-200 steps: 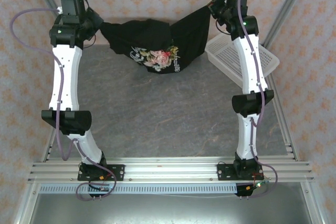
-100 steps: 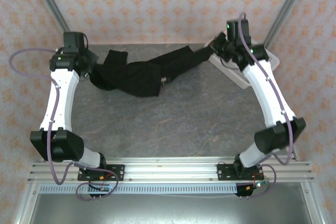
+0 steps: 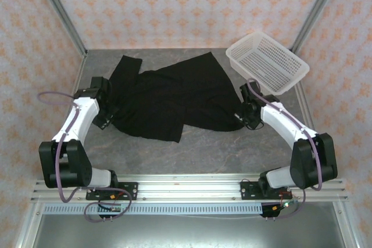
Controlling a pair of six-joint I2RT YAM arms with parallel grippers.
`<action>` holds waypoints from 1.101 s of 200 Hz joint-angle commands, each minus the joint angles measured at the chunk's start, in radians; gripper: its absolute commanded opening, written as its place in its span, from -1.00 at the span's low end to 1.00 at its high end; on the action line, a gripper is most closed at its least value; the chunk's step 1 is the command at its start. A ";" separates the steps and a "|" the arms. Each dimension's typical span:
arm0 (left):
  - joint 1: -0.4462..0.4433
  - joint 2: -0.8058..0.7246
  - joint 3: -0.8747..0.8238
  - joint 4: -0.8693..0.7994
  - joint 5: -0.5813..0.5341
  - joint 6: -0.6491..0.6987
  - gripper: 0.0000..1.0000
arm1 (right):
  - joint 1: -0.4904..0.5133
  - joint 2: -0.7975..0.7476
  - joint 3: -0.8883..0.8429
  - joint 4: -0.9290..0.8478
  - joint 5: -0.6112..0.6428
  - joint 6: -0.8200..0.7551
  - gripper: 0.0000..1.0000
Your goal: Fold and stack the t-shirts
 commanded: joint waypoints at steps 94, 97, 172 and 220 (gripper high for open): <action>-0.761 0.112 0.105 0.046 -0.097 -0.053 0.82 | -0.004 -0.005 0.010 -0.046 0.070 -0.059 -1.00; -0.776 0.137 0.119 0.050 -0.096 -0.053 0.83 | -0.005 -0.006 0.010 -0.046 0.069 -0.060 -1.00; -0.863 0.525 0.253 0.073 -0.142 -0.070 0.78 | -0.013 -0.030 -0.008 -0.040 0.051 -0.075 -1.00; -0.859 0.493 0.161 0.037 -0.268 -0.095 -0.78 | -0.032 -0.040 -0.021 -0.047 0.066 -0.086 -1.00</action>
